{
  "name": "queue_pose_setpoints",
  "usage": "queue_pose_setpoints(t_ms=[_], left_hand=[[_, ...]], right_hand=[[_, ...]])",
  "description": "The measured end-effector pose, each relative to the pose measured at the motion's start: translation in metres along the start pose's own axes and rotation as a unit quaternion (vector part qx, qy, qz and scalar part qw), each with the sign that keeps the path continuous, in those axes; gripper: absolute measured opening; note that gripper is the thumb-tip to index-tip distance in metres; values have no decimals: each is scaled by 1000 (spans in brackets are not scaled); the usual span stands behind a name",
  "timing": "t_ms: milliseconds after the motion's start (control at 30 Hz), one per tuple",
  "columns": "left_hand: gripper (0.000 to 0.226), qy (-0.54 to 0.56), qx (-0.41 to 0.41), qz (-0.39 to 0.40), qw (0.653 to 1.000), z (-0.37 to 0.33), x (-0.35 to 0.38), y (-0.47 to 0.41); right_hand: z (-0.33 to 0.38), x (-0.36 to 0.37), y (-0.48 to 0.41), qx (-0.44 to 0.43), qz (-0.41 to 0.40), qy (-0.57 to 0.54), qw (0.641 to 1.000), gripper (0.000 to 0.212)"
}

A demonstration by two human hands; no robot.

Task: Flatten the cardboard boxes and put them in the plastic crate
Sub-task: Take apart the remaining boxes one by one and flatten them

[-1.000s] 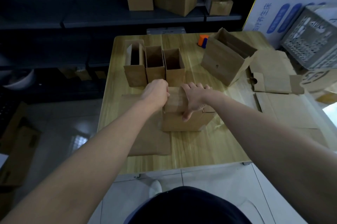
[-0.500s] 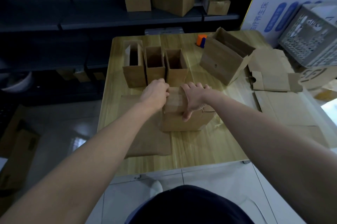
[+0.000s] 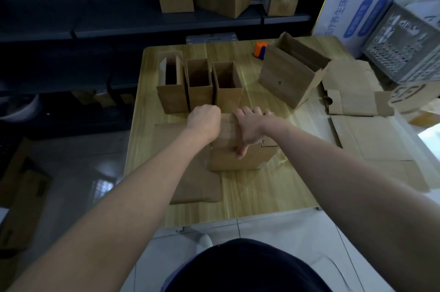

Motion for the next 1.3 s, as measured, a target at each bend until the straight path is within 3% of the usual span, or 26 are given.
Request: queue_pose_setpoints(t_ms=[167, 333, 633, 1000, 1133, 1200, 1300], left_hand=[[12, 35, 34, 46, 998, 14, 3, 0], [8, 139, -8, -11, 990, 23, -4, 2], [6, 25, 9, -4, 1000, 7, -7, -1], [8, 58, 108, 76, 990, 30, 4, -7], [6, 117, 121, 34, 985, 32, 3, -6], [13, 148, 96, 14, 984, 31, 4, -6], [6, 156, 43, -30, 986, 26, 8, -5]], right_hand=[[0, 0, 1, -2, -9, -6, 1000, 128], [2, -4, 0, 2, -3, -11, 1000, 127], [3, -5, -1, 7, 7, -8, 1000, 127], [3, -1, 0, 9, 5, -11, 1000, 128], [1, -1, -4, 7, 3, -12, 1000, 129], [0, -1, -5, 7, 4, -9, 1000, 130], [1, -3, -5, 11, 8, -5, 1000, 131]])
Point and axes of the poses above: each hand's wrist, its own y-axis away from the middle knuckle, its own x-axis out of the palm, z = x × y, the point moved 1 cm from there along -y, towards the middle knuckle, and after that the axes turned 3 degrees about y, right-handed, at the moved point
